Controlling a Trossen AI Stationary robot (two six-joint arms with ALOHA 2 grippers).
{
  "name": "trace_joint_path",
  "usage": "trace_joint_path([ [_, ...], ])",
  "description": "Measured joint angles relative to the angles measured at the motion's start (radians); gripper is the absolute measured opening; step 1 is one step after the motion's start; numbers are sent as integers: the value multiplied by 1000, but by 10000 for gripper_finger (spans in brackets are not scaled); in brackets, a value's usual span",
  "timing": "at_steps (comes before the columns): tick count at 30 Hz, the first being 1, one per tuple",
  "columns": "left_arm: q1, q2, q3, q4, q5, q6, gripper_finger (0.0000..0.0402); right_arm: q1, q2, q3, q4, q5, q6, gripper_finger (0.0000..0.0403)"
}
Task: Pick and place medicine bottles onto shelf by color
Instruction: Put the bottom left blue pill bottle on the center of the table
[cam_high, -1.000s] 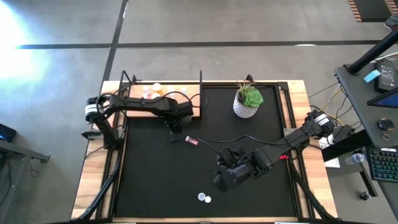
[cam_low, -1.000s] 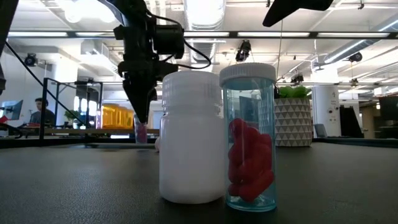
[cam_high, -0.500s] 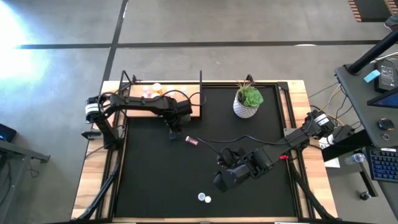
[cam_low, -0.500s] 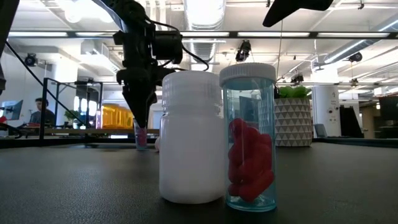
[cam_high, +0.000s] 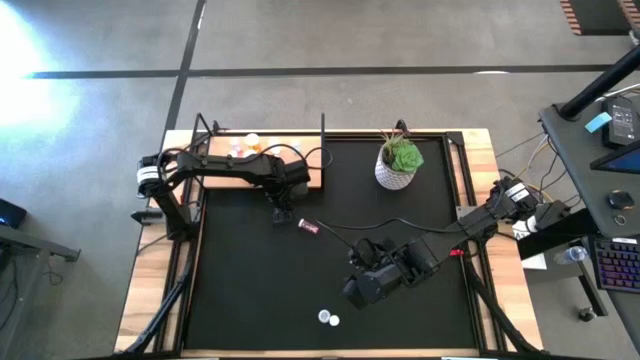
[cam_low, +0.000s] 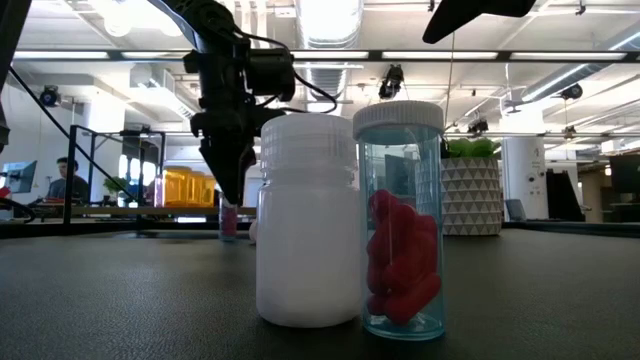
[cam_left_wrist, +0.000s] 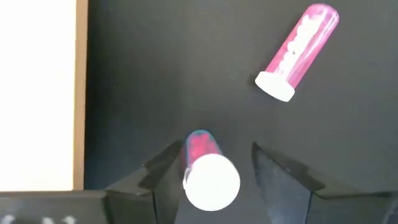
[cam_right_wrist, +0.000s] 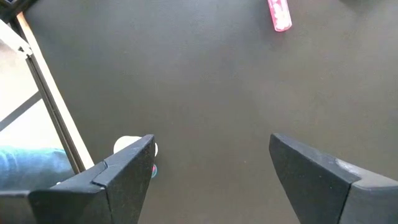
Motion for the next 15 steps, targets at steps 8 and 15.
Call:
trace_joint_path([
  [8,0,-55,10,10,30,-1,204,0,0,0,0,0,0,306],
  [15,0,-241,-31,46,43,-24,226,0,0,0,0,0,2,306],
])
